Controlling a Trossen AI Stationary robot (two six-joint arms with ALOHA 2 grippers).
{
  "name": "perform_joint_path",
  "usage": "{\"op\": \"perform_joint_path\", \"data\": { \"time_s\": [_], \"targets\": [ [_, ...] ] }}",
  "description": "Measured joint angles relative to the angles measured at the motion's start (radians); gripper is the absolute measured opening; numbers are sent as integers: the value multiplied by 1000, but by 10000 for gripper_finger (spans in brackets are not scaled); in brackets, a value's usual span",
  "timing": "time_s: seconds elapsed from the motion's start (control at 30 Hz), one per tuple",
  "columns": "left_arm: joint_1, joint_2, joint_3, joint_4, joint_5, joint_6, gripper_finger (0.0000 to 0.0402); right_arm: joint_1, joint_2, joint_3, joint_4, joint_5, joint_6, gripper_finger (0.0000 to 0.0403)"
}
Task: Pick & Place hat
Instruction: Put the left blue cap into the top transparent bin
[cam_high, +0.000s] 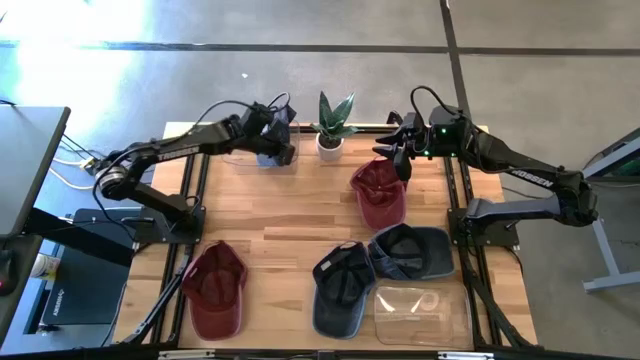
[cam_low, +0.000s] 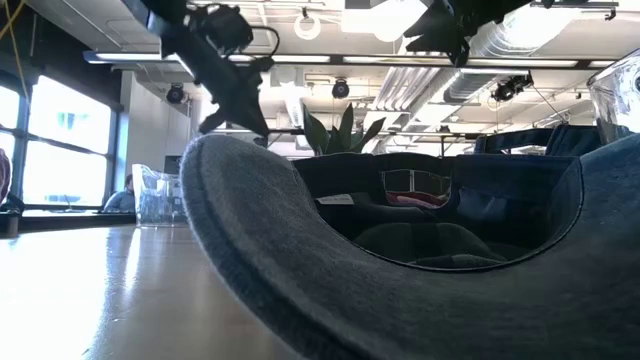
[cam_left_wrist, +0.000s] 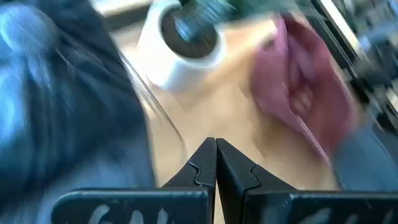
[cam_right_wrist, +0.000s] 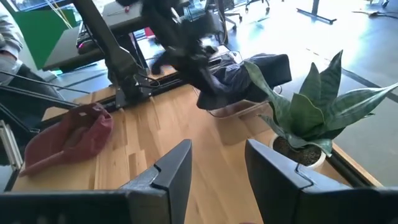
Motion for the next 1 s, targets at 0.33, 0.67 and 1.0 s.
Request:
{"op": "perform_joint_path", "data": {
  "time_s": [0.33,0.67,1.0],
  "targets": [
    [0,14,80,-417,-28,174,0,0,15,-2,0,15,-8,142],
    [0,163,32,-133,-172,180,0,1,15,-2,41,22,28,142],
    [8,175,214,-429,151,208,0,1,15,-2,40,4,70,142]
  ]
}}
